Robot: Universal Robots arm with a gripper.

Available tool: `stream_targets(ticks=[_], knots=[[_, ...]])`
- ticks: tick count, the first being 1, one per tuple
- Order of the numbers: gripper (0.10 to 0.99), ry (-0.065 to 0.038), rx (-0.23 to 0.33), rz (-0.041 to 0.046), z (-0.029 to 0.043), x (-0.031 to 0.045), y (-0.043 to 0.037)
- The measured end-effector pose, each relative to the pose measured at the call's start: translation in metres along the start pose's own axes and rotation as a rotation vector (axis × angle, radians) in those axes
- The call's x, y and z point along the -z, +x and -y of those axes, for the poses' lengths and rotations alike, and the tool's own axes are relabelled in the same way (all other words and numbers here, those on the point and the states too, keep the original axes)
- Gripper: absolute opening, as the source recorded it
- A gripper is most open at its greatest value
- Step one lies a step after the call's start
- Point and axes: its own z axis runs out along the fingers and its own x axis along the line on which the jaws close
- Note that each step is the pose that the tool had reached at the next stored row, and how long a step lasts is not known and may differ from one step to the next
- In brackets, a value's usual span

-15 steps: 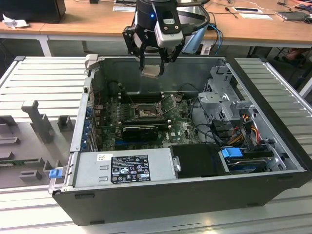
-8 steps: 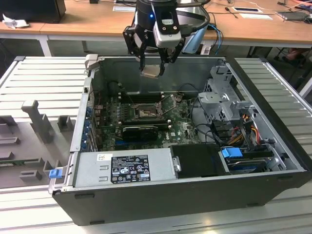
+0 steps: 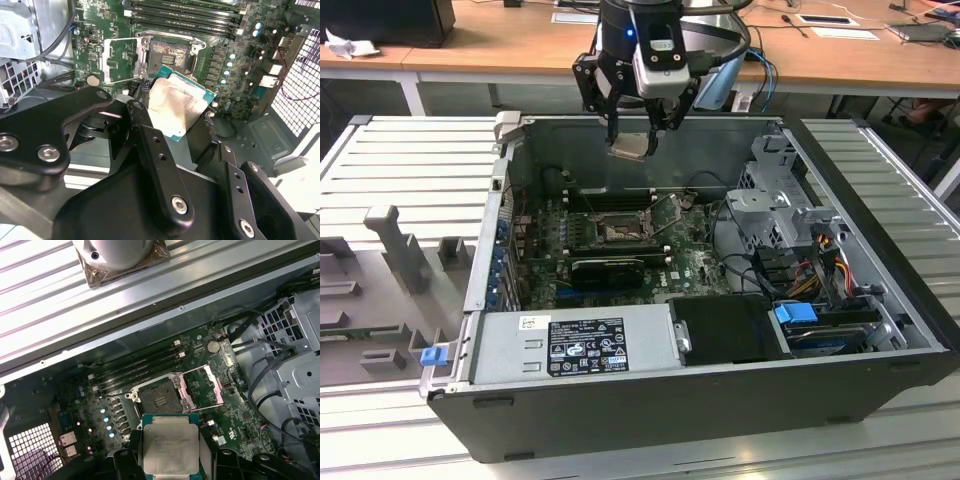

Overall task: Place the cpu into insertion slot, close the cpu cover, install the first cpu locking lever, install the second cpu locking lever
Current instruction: 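Place the cpu into insertion slot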

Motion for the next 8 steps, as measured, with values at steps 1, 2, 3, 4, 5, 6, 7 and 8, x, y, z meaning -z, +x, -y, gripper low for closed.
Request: stream_targets(ticks=[1, 2, 3, 4, 5, 6, 7, 8], knots=[[0.541, 0.000, -0.002, 0.0002, 0.0000, 0.0000, 0.0000], [0.541, 0.000, -0.005, 0.0004, 0.0000, -0.0001, 0.0000], [0.541, 0.000, -0.007, 0.0006, 0.0000, -0.0003, 0.0000], [0.541, 0.000, -0.009, 0.0007, 0.0001, -0.0006, 0.0000], [0.541, 0.000, -0.010, 0.0009, 0.0002, -0.0012, 0.0000], [0.541, 0.000, -0.011, 0.0010, 0.0002, -0.0015, 0.0000], [0.541, 0.000, -0.014, 0.0012, 0.0002, -0.0017, -0.0001], [0.541, 0.000, -0.029, 0.0024, 0.0003, -0.0018, 0.0000]])
